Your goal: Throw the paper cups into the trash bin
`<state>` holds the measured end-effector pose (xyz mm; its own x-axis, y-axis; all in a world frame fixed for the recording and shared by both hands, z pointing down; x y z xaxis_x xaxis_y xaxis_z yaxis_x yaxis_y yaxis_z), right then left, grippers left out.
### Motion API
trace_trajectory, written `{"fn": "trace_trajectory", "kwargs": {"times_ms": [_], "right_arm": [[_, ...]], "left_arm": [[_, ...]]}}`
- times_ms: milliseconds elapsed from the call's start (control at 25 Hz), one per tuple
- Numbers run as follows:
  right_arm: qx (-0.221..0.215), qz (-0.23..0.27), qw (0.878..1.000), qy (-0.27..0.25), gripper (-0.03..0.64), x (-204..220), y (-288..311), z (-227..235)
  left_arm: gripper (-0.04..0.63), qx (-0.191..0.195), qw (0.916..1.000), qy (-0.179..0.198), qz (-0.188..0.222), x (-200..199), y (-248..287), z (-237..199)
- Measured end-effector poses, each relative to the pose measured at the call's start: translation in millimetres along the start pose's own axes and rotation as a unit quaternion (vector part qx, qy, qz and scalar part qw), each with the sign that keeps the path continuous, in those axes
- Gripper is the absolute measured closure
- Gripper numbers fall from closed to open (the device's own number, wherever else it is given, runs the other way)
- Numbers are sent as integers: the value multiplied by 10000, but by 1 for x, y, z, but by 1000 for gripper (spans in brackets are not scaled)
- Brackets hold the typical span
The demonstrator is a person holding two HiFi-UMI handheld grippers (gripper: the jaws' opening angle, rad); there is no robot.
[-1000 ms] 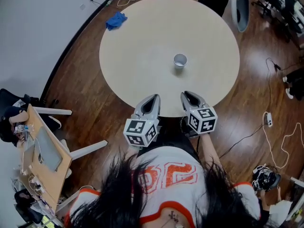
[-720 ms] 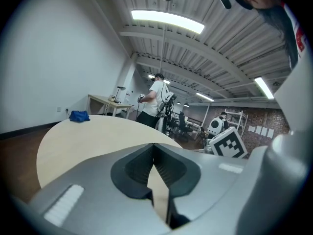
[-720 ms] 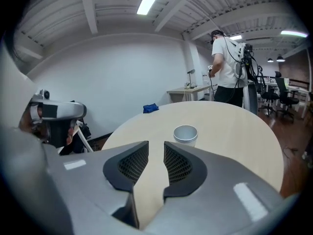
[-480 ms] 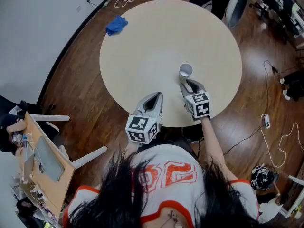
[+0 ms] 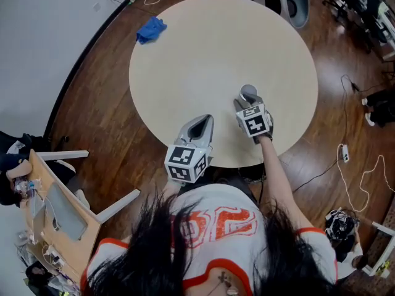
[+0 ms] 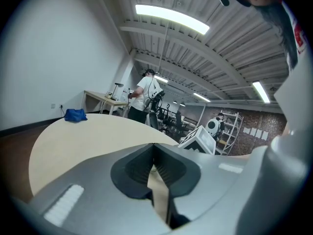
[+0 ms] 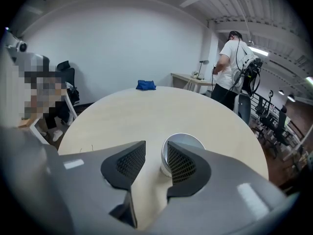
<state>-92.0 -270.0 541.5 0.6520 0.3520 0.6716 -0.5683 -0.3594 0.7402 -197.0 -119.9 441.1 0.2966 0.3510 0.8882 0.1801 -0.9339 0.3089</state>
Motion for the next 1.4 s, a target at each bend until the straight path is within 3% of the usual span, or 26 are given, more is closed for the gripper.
{"fn": "trace_trajectory", "kwargs": {"times_ms": [160, 320, 640, 1080, 1400], "right_arm": [[174, -325, 9993, 42, 494, 5, 11, 2], [418, -329, 9983, 242, 586, 8, 11, 5], [496, -225, 9958, 731, 588, 12, 0, 3], [525, 219, 9908, 1227, 588, 21, -39, -21], [620, 823, 9824, 1558, 589, 28, -96, -38]], "left_arm": [[595, -1, 10000, -66, -15, -1, 2, -12], [595, 37, 9999, -105, -45, -2, 5, -21], [595, 154, 9998, -77, -129, -3, 11, -28], [595, 397, 9989, 47, -249, 2, 13, -19], [595, 543, 9980, 87, -303, 9, 14, 2]]}}
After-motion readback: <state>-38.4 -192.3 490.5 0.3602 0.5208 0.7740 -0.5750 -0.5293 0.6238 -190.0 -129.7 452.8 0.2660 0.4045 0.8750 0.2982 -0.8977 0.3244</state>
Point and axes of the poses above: the fingertips, and each gripper's own axes: y forward along the fingers, z to its right, x out of its underside, the point moved 5 cm from there along -y, backward along the fingers, and after that the axes turned 4 degrees about -x, right-handed, at the moved point
